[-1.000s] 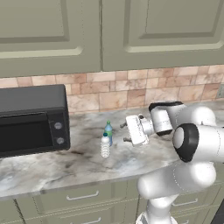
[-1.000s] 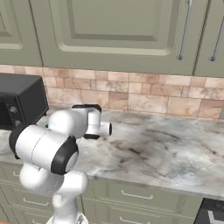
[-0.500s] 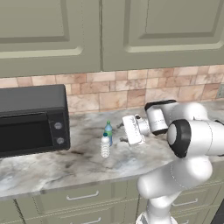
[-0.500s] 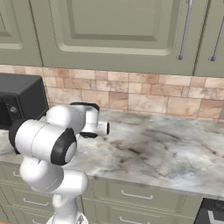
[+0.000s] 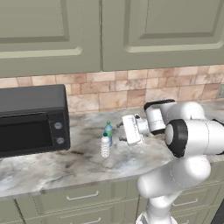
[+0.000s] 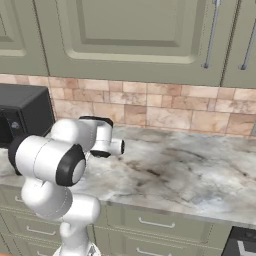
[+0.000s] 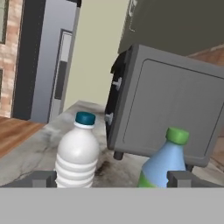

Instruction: Take the bottled waters from the counter and place them in the freezer to freeze. Close the freezer door after placing the bottles.

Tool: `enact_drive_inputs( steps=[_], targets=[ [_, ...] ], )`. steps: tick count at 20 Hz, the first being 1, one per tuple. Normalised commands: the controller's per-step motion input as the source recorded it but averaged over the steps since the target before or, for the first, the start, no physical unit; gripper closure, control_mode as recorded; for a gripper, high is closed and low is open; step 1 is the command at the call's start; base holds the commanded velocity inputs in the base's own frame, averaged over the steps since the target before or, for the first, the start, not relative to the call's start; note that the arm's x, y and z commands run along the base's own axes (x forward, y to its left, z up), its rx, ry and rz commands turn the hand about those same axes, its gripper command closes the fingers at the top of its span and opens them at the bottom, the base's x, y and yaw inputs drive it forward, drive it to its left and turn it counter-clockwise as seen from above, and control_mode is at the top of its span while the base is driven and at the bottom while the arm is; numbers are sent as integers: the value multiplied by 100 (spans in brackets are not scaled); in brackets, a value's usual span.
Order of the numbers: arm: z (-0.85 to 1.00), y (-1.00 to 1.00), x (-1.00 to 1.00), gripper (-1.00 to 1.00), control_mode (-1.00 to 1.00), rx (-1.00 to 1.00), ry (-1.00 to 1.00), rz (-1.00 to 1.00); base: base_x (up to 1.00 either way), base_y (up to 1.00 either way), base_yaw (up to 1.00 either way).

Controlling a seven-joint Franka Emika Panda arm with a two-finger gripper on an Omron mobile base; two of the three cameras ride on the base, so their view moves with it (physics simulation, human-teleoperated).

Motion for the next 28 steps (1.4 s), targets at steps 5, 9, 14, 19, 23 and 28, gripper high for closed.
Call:
enact_drive_inputs(
  steps=[5, 9, 14, 19, 23, 28],
  targets=[
    [0, 1, 5, -100, -100, 0, 0, -3, 0, 0, 0],
    [-1, 1, 8, -100, -100, 0, 0, -4, 0, 0, 0],
    [-1, 3, 8, -100, -100, 0, 0, -4, 0, 0, 0],
    [-7, 15, 5, -100, -100, 0, 6, -4, 0, 0, 0],
    [-9, 6, 11, -100, -100, 0, 10, -4, 0, 0, 0],
    [-2, 0, 12, -100, -100, 0, 9, -6, 0, 0, 0]
  ],
)
